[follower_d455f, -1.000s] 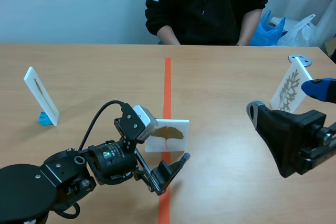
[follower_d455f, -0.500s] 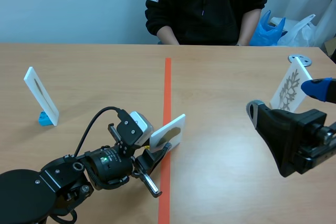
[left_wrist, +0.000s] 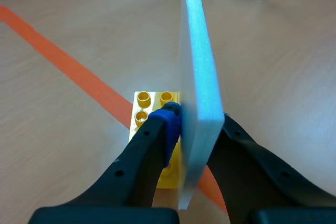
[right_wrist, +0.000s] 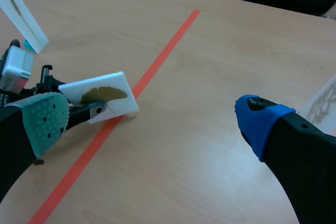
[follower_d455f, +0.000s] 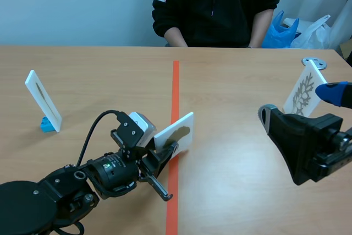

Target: Sort the leaf by its shape. The table is split by an orange tape line. A compound leaf with several leaflets goes to the left side, a simple leaf with one blade goes to the right side. Return to the home posture when a red brick is placed on the table.

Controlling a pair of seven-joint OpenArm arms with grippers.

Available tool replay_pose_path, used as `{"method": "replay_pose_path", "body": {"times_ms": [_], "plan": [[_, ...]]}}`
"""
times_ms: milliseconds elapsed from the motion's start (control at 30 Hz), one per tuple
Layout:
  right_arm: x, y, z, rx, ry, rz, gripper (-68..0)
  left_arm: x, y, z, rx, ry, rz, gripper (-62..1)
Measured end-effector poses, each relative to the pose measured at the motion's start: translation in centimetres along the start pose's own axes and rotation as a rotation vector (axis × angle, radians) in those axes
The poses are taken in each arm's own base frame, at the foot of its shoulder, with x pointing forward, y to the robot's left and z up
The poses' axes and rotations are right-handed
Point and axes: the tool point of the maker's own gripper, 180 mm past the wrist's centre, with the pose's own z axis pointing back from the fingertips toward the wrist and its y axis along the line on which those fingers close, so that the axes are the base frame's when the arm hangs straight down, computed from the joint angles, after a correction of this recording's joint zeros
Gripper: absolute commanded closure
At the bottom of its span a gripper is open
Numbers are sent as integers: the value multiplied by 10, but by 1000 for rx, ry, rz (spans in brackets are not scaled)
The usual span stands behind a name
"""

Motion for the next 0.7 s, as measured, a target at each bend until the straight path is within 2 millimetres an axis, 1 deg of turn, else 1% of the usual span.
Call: {"method": "replay_pose_path", "body": {"times_ms": [133,200,267,333,533,700], "plan": [[0,0,0,0,0,0,-679,20,0,-2,21,-30,33,-51],[0,0,0,0,0,0,-679,32,3,-2,41,-52,55,-51],[0,0,0,0,0,0,-679,40,11,-2,75,-58,65,-51],[0,0,0,0,0,0,-679,45,23,1,133,-64,80,-51],[0,0,0,0,-1,0,-679,36,73,17,321,-15,109,-51],[1,0,0,0,-5,0,-679,38,107,35,423,-22,104,-51]]}}
